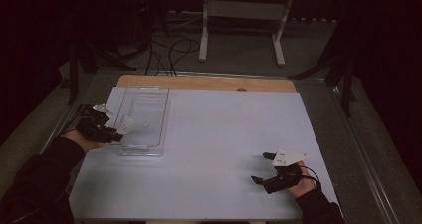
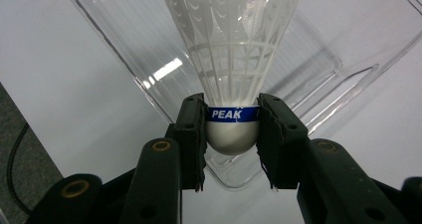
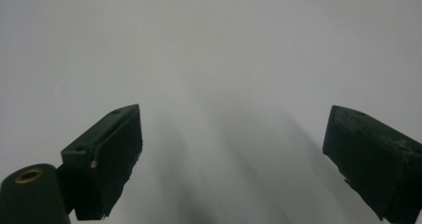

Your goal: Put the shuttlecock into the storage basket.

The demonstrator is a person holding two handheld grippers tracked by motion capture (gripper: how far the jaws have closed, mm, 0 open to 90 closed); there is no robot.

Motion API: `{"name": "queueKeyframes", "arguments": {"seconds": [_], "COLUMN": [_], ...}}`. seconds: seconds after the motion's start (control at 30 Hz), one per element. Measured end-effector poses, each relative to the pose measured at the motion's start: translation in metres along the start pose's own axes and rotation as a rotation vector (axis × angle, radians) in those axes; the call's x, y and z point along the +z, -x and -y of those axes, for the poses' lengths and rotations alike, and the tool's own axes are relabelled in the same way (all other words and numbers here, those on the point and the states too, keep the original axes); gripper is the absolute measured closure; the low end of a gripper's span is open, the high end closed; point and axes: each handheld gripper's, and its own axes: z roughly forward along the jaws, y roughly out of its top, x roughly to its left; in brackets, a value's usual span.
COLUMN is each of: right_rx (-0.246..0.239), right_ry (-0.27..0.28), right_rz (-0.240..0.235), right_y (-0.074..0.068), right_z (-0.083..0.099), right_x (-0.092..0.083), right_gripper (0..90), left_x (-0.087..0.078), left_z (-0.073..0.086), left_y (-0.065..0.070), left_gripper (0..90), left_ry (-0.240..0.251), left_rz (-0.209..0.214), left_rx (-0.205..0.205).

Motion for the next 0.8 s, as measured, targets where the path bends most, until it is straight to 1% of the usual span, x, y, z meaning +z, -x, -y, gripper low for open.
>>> {"name": "queueKeyframes", "arguments": {"seconds": [0.1,0.13,0.17,0.23,0.27,0.37,0.5,0.53,0.57,0.6,0.67,0.7,0.8], "right_rx": [0.001,0.003,0.003,0.002,0.002,0.002,-0.002,-0.002,-0.002,-0.003,0.000,-0.002,0.001], "right_ry": [0.000,0.000,0.001,0.002,0.002,0.002,0.004,0.004,0.006,0.005,0.003,0.001,-0.001], "right_rz": [-0.001,-0.003,-0.003,-0.001,-0.002,-0.002,0.000,0.000,-0.002,-0.001,-0.005,-0.002,-0.002], "right_y": [0.000,0.000,0.000,0.000,0.000,0.000,0.001,0.001,0.001,0.000,0.000,0.000,0.000], "right_z": [0.000,0.000,0.000,0.000,0.000,0.000,0.000,0.000,0.000,0.000,0.000,0.000,-0.001], "right_x": [0.000,0.000,0.000,0.000,0.000,0.000,-0.001,-0.001,-0.001,-0.001,-0.001,-0.001,0.000], "right_gripper": [8.7,8.7,8.7,8.7,8.7,8.7,8.7,8.7,8.7,8.7,8.7,8.7,8.7], "left_x": [0.001,0.001,0.001,0.000,0.000,-0.002,-0.006,-0.006,-0.007,-0.007,-0.008,-0.008,-0.009], "left_z": [-0.002,-0.002,-0.003,-0.005,-0.006,-0.008,-0.009,-0.009,-0.010,-0.010,-0.010,-0.011,-0.012], "left_y": [0.001,0.001,0.002,0.002,0.003,0.004,0.004,0.004,0.004,0.005,0.005,0.006,0.009], "left_gripper": [65.1,65.1,64.6,59.5,54.9,45.9,39.3,35.3,35.0,31.8,28.0,24.5,18.7], "left_ry": [-0.017,-0.017,-0.021,-0.014,-0.010,-0.003,0.007,0.010,0.012,0.015,0.011,0.008,0.011], "left_rz": [-0.003,-0.004,-0.011,-0.022,-0.029,-0.039,-0.039,-0.045,-0.044,-0.041,-0.048,-0.050,-0.050], "left_rx": [0.010,0.007,0.012,0.000,-0.006,-0.014,-0.021,-0.027,-0.027,-0.031,-0.038,-0.041,-0.038]}}
